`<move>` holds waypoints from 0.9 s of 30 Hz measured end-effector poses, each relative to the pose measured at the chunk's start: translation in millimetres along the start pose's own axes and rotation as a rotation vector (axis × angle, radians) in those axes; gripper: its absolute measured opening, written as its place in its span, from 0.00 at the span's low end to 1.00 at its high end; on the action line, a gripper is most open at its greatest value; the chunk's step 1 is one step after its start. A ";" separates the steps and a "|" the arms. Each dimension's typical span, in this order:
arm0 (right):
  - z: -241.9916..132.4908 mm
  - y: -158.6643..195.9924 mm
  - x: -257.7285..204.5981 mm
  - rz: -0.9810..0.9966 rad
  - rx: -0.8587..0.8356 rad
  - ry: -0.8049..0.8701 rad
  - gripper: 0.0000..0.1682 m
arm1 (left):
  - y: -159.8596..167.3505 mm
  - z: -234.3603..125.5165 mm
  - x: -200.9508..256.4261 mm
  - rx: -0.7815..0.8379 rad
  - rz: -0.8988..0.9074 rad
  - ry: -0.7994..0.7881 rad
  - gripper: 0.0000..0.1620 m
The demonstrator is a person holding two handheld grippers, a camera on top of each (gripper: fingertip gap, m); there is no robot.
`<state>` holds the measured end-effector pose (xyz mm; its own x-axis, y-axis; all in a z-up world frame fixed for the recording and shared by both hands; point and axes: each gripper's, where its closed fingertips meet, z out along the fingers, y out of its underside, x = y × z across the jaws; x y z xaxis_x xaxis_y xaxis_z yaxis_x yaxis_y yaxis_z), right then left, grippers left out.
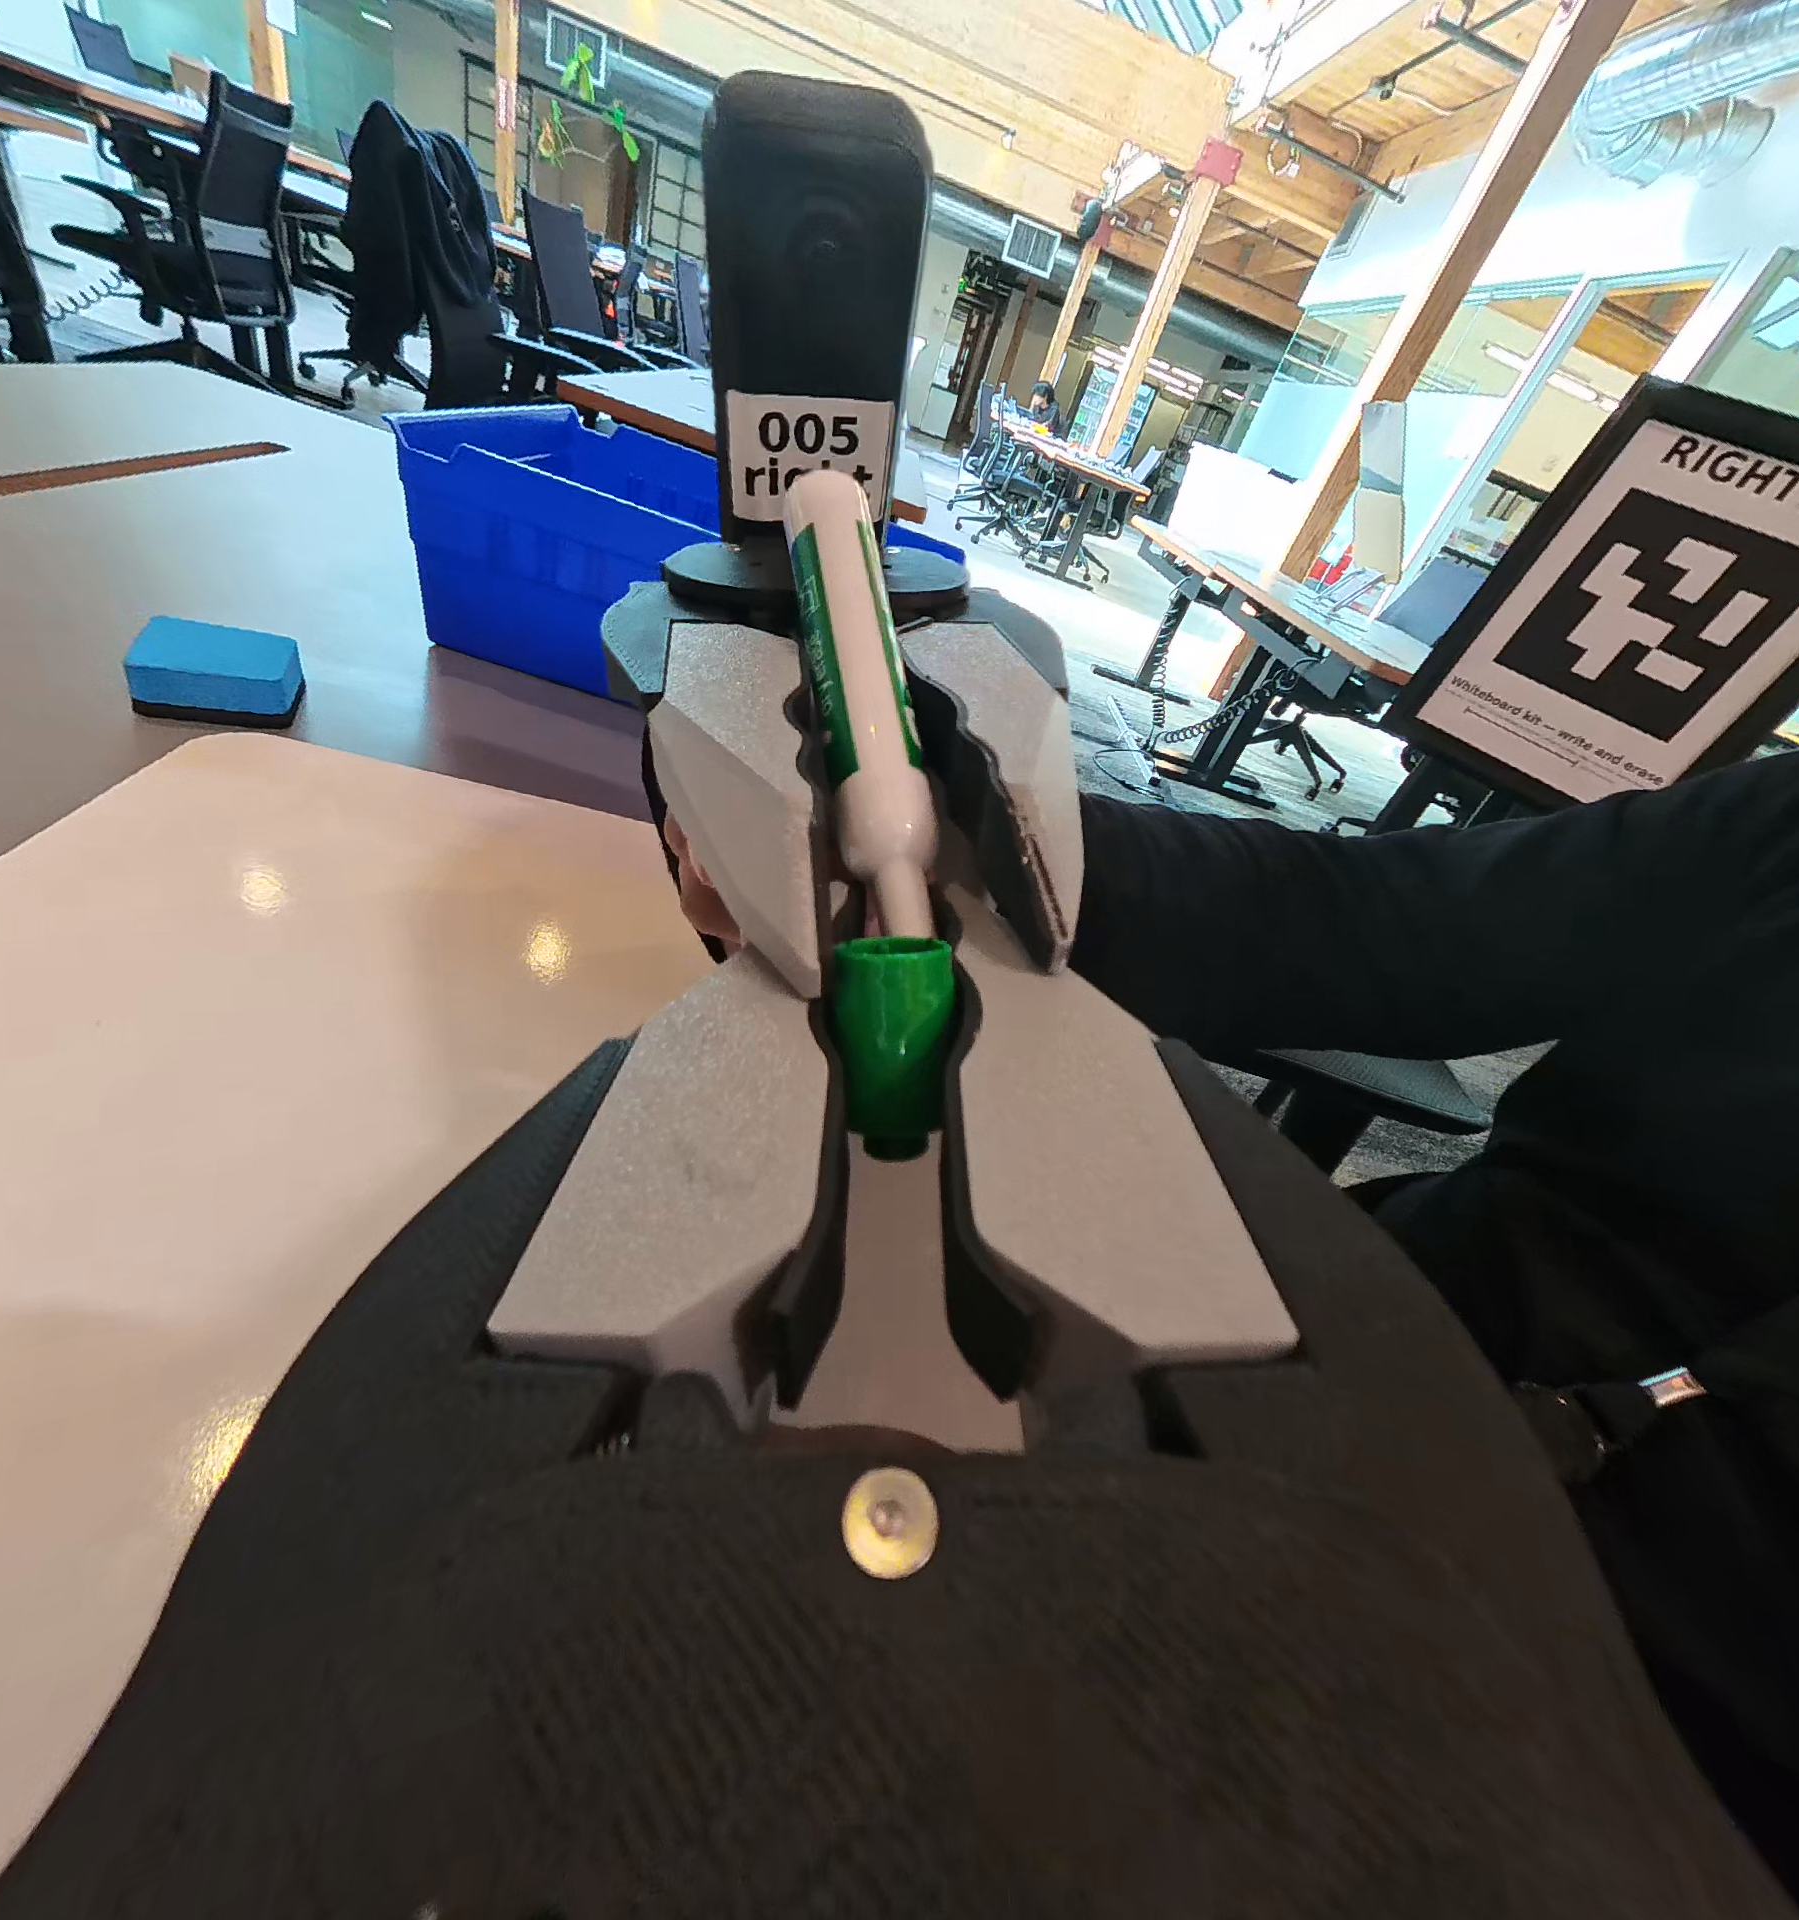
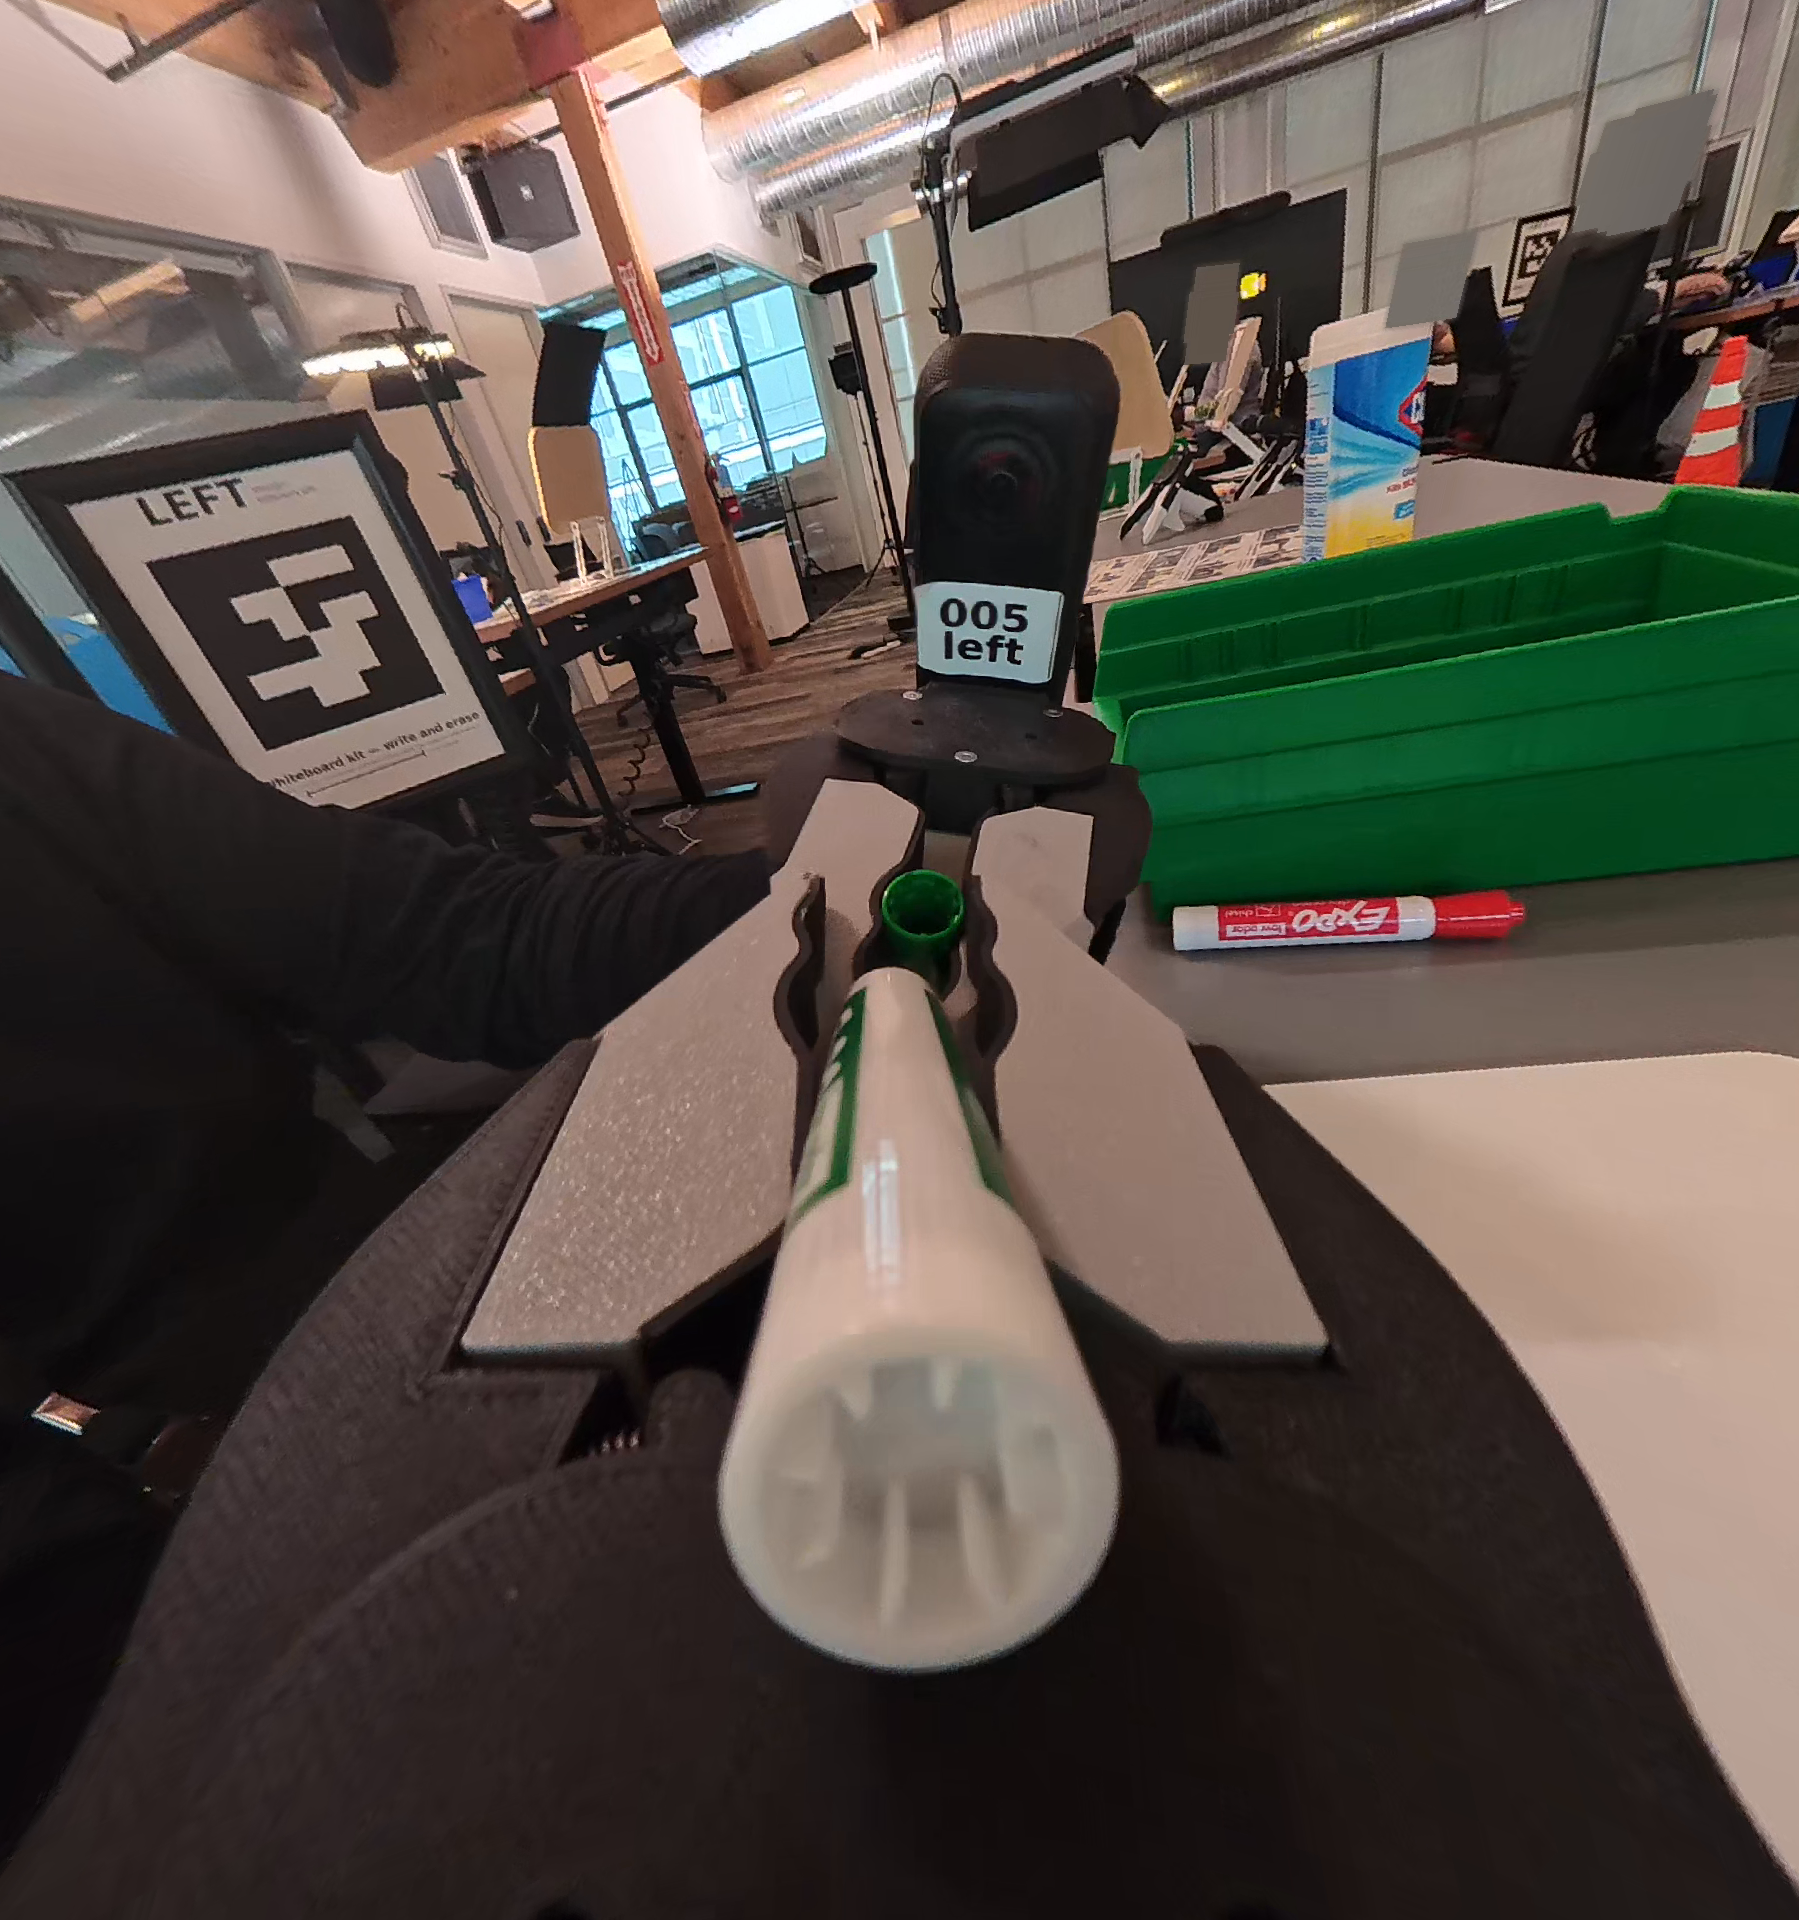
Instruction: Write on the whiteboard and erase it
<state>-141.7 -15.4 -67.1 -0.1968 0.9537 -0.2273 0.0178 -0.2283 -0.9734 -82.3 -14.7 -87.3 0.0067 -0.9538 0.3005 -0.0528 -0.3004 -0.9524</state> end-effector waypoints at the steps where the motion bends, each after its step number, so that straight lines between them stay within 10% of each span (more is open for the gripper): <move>1: -0.1 0.0 0.2 0.002 -0.001 0.001 0.14 | -0.2 -0.4 -0.1 0.001 -0.001 0.000 0.05; 16: -11.7 -12.8 14.5 -0.032 0.051 0.105 0.13 | 10.3 -1.3 -19.0 -0.050 -0.015 -0.096 0.06; 27: -44.8 16.2 88.4 -0.001 -0.123 0.555 0.14 | 32.4 -38.6 -93.6 -0.197 -0.016 -0.559 0.06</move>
<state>-114.9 74.0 -104.2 0.3475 0.9213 -0.1743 0.1389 -0.2344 -0.9622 -123.2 65.2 -144.2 0.5314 -0.8254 0.1905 -0.2321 -0.3581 -0.9044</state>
